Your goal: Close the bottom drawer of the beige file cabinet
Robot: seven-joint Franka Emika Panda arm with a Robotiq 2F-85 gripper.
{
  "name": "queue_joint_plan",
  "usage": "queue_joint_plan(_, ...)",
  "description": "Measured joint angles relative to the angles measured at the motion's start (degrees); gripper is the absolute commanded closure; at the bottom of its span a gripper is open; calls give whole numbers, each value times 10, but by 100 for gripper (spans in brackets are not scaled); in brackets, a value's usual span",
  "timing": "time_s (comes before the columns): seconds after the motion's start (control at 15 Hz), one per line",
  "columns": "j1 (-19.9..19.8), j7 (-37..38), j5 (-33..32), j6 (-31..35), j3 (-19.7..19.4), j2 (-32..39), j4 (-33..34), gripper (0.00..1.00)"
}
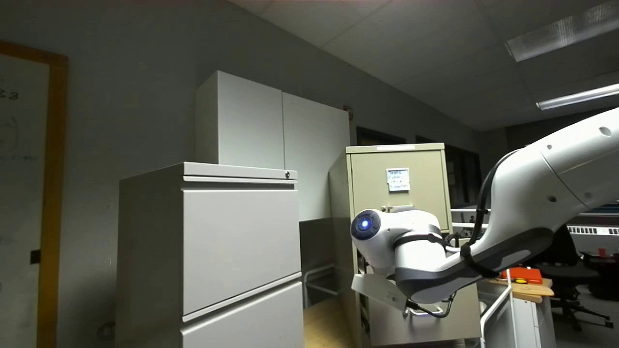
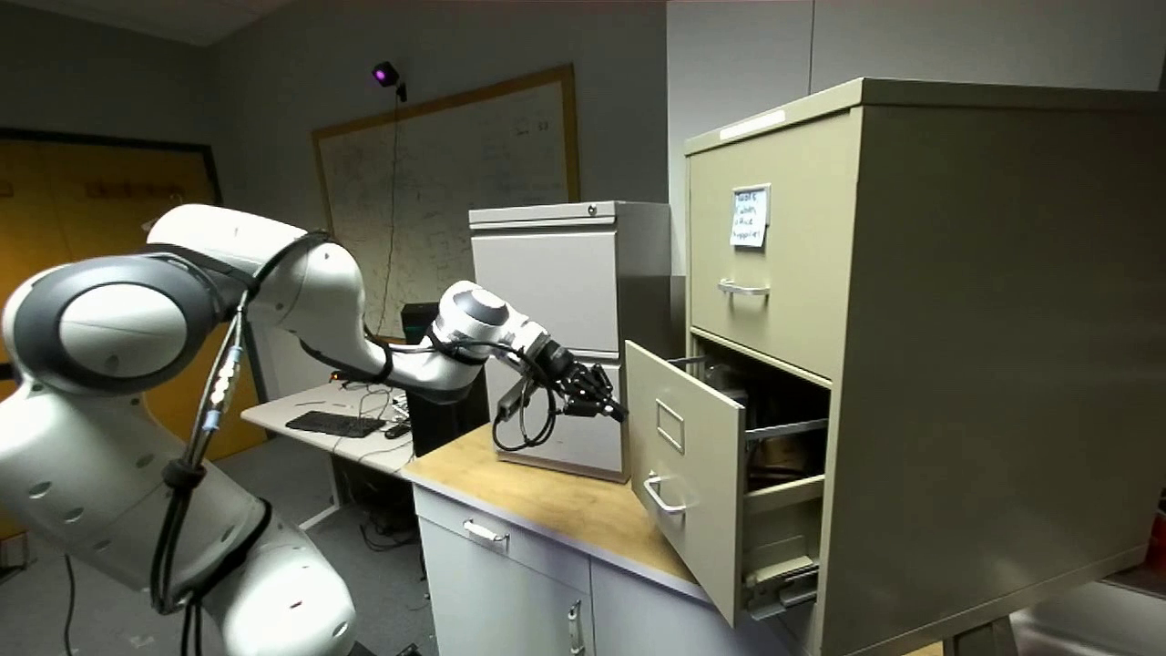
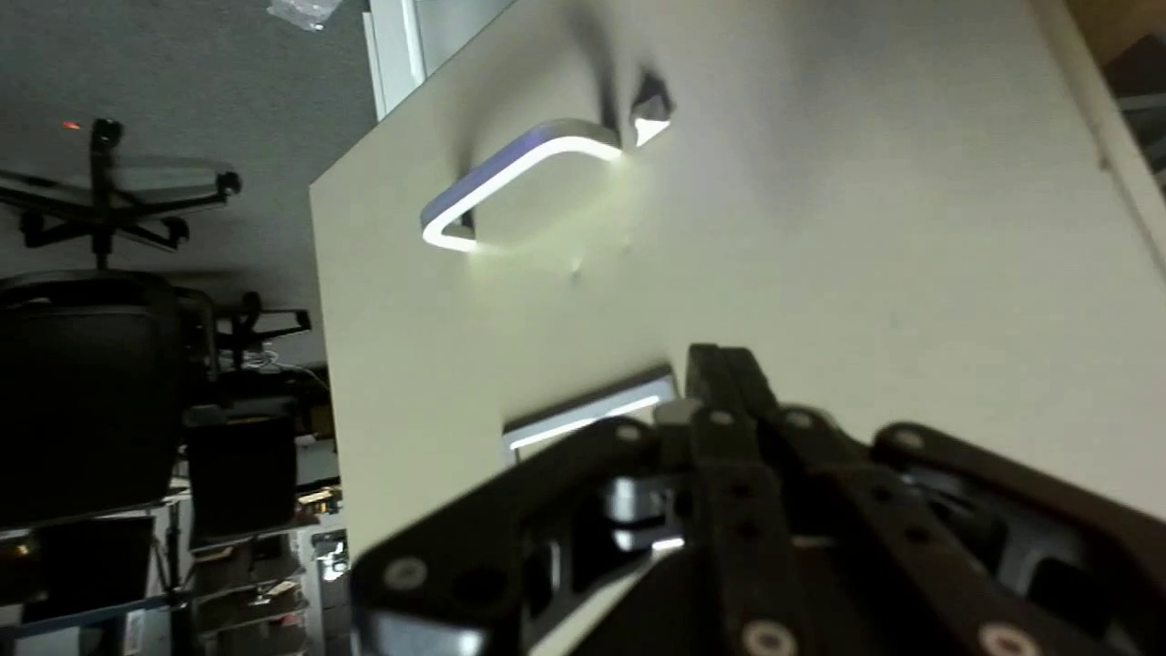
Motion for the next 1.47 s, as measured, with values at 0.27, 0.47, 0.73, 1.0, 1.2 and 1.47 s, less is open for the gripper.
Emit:
queue_joint_plan(0.27,1,67,-51,-29,-17,-10,0,100)
queue_joint_plan(0.47,4,143,-99,-48,-18,-3,2,100)
queue_joint_plan(0.73,22,220,-113,-80,-23,30,14,100)
queue_joint_plan(1.0,51,277,-153,-81,-25,83,36,100)
queue_joint_plan(1.2,83,309,-176,-100,-22,114,49,100)
queue_joint_plan(1.47,117,342,-198,-169,-15,160,79,100)
